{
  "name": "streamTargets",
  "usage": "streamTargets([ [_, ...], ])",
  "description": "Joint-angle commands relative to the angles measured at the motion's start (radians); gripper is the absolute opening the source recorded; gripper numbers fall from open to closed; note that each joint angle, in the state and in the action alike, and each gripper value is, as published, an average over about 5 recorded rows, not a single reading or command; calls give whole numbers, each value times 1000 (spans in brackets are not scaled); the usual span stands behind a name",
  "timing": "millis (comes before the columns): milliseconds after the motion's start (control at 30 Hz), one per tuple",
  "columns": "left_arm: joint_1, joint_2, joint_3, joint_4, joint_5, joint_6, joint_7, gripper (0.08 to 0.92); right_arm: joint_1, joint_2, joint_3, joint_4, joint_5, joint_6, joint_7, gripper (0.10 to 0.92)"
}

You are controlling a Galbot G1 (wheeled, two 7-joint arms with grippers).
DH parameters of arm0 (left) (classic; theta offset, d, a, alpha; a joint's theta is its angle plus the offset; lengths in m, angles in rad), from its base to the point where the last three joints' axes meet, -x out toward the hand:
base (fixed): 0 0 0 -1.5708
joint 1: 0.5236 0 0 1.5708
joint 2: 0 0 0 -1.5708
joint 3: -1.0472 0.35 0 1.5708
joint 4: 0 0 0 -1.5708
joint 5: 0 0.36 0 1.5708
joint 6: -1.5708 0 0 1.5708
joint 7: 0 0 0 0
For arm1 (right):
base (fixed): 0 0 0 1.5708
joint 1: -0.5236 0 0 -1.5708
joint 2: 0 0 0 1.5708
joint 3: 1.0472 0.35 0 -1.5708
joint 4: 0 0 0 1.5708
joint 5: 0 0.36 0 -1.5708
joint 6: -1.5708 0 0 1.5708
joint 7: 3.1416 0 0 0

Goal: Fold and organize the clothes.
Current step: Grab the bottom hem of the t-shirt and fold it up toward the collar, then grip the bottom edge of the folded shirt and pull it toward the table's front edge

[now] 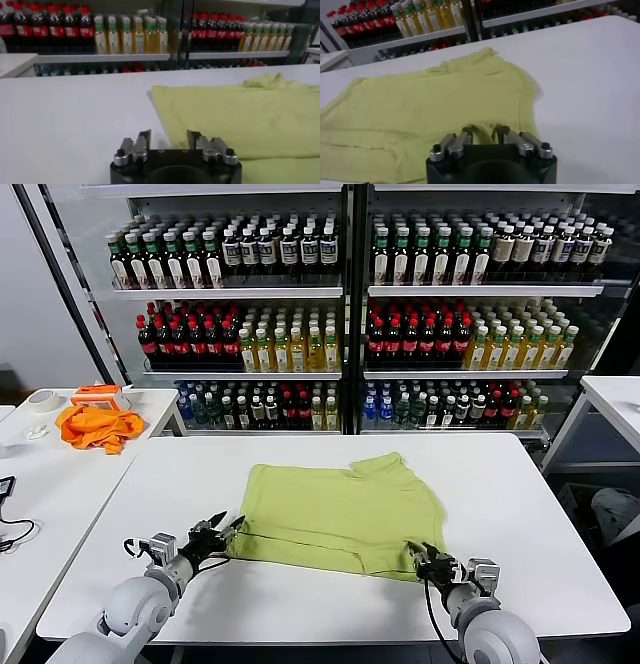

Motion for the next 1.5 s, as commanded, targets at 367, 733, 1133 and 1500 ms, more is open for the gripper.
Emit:
streamTargets([
  [367, 232, 2, -113, -225, -22, 185, -70, 822, -107, 8, 72, -60, -212, 103, -117, 820],
  [733, 200, -24, -88, -189, -4, 179, -98, 820, -73, 36, 1, -102, -339, 123, -148, 811],
  [1133, 191, -36, -70, -194, -5, 176, -101, 533, -79, 39, -6, -96, -253, 107, -131, 490],
  [1500, 236, -34, -63, -241, 50, 203, -101, 187, -105, 43, 3, -59, -254, 106, -138, 176],
])
